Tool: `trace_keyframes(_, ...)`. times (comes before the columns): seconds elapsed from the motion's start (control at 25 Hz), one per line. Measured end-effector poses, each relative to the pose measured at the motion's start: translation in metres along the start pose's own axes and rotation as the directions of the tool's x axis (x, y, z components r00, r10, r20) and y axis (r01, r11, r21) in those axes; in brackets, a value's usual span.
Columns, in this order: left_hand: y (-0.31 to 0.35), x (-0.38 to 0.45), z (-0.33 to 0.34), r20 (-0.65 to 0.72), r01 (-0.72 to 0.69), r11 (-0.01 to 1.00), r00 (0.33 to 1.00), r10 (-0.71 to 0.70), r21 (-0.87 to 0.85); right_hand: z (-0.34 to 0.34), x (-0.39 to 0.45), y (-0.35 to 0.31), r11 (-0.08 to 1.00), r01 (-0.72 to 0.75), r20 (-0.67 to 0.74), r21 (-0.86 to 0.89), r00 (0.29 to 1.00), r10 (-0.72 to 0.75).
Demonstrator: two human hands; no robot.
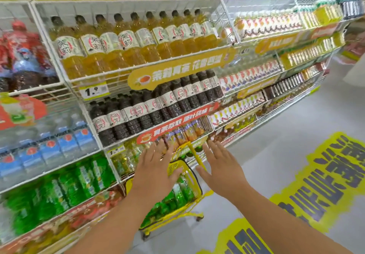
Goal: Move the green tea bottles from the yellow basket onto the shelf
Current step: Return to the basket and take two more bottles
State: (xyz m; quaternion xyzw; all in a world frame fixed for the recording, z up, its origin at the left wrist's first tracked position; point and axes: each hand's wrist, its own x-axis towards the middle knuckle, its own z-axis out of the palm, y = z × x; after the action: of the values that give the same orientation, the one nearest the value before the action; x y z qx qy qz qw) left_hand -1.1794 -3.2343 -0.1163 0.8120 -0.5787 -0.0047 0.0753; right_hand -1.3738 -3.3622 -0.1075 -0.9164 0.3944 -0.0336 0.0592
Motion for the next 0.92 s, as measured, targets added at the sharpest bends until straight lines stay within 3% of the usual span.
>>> trace_keyframes(0.52,-0.067,0.087,0.093,0.175,0.231,0.973,0.958,-0.225,-0.013,0.088,0.152,-0.008,0.987,0.157,0.252,0.019,0.955,-0.157)
trace_keyframes(0.76,-0.081,0.096,0.169,0.337,0.397,0.917,0.868,-0.365,-0.030,0.163,0.193,-0.007,0.981,0.177,0.389,0.083,0.900,-0.196)
trace_keyframes(0.92,-0.085,0.099,0.246,0.395,0.545,0.834,0.788,-0.473,-0.090,0.257,0.218,-0.006,0.971,0.194,0.457,0.138,0.858,-0.236)
